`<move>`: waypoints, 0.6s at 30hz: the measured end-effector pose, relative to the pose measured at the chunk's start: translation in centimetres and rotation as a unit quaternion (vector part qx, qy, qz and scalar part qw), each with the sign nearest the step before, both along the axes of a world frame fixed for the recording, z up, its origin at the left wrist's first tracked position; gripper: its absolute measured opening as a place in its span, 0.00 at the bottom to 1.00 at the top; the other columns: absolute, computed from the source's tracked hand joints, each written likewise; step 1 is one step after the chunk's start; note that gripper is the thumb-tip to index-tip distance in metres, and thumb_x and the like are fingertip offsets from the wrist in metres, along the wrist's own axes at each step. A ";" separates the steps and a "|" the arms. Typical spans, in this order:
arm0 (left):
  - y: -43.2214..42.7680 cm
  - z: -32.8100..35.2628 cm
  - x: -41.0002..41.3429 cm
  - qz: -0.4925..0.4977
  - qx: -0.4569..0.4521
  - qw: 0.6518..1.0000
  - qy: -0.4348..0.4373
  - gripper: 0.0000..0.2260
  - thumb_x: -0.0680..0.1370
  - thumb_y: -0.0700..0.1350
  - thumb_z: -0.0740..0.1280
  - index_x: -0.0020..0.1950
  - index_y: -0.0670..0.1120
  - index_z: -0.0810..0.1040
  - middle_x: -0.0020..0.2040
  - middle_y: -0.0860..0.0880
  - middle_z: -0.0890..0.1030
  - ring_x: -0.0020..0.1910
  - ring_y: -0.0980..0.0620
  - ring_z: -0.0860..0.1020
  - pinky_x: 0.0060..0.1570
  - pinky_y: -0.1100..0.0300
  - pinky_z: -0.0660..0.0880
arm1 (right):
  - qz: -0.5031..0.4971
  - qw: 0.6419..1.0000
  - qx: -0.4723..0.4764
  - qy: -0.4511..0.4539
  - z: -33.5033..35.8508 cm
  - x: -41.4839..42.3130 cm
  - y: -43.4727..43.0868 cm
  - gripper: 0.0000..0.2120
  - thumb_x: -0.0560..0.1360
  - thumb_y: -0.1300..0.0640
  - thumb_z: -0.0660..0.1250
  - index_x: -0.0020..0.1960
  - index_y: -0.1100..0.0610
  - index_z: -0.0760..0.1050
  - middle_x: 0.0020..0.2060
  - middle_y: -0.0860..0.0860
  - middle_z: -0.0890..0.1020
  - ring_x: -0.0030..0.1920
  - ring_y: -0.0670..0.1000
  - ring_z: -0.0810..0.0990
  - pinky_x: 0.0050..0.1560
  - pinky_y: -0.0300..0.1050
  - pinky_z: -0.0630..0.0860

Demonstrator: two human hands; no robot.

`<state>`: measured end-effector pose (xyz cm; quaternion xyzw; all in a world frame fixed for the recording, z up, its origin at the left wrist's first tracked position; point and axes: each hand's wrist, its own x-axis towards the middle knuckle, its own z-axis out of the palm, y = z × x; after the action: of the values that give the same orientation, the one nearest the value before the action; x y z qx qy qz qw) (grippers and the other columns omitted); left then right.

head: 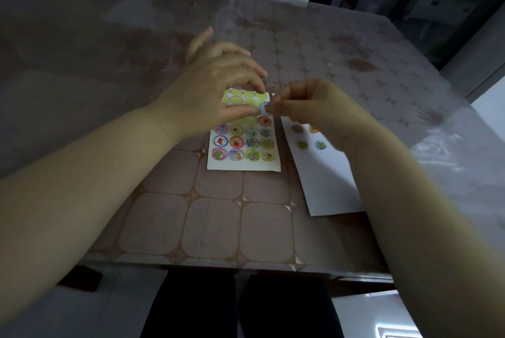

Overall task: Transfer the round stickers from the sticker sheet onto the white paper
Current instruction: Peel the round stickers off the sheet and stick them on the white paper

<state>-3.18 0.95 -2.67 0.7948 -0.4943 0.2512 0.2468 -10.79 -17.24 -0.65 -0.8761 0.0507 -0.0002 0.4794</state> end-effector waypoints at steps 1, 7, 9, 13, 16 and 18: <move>0.1 -0.1 0.1 0.002 0.003 1.000 0.004 0.15 0.70 0.59 0.65 0.48 0.51 0.80 0.53 0.61 0.75 0.60 0.55 0.67 0.68 0.55 0.44 | -0.018 0.999 -0.027 -0.009 0.5 -0.2 -0.5 0.06 0.67 0.53 0.73 0.32 0.48 0.80 0.23 0.43 0.75 0.26 0.42 0.69 0.28 0.36 0.64; 0.2 -0.8 0.8 0.014 0.029 0.999 0.040 0.20 0.69 0.62 0.60 0.54 0.53 0.78 0.53 0.54 0.79 0.60 0.55 0.69 0.68 0.56 0.44 | -0.046 0.976 -0.201 0.064 4.2 -3.1 -6.6 0.11 0.59 0.43 0.74 0.37 0.48 0.82 0.34 0.48 0.83 0.38 0.47 0.79 0.47 0.45 0.77; 0.1 -1.0 0.9 0.012 0.043 0.998 0.048 0.22 0.69 0.63 0.59 0.56 0.54 0.77 0.54 0.54 0.79 0.61 0.54 0.69 0.68 0.59 0.44 | -0.067 0.971 -0.212 0.090 3.9 -3.7 -7.3 0.11 0.60 0.44 0.75 0.37 0.50 0.82 0.33 0.48 0.82 0.36 0.47 0.78 0.48 0.47 0.77; 0.1 -1.0 0.9 0.007 0.053 0.996 0.072 0.25 0.67 0.64 0.57 0.57 0.53 0.77 0.52 0.58 0.73 0.61 0.55 0.69 0.68 0.58 0.44 | -0.104 0.972 -0.174 0.119 1.6 -4.6 -7.3 0.10 0.61 0.48 0.76 0.37 0.52 0.82 0.31 0.48 0.79 0.35 0.48 0.74 0.42 0.42 0.72; 0.1 -0.8 0.8 0.011 0.061 0.994 0.085 0.26 0.67 0.64 0.56 0.58 0.53 0.77 0.52 0.58 0.73 0.61 0.54 0.69 0.68 0.56 0.44 | -0.129 0.975 -0.138 0.119 0.7 -4.8 -7.2 0.06 0.62 0.51 0.77 0.34 0.52 0.82 0.32 0.47 0.78 0.35 0.47 0.71 0.39 0.40 0.67; 0.1 -0.8 0.7 0.009 0.065 0.993 0.096 0.26 0.67 0.64 0.56 0.58 0.53 0.77 0.52 0.59 0.73 0.60 0.56 0.68 0.69 0.54 0.45 | -0.134 0.975 -0.133 0.120 0.6 -4.8 -7.2 0.06 0.62 0.50 0.77 0.33 0.51 0.82 0.33 0.47 0.78 0.36 0.46 0.72 0.40 0.40 0.67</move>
<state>-2.49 1.08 -3.50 0.8338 -0.4765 0.1432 0.2390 -15.64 -24.41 -0.06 -0.9110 0.2239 0.0337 0.3447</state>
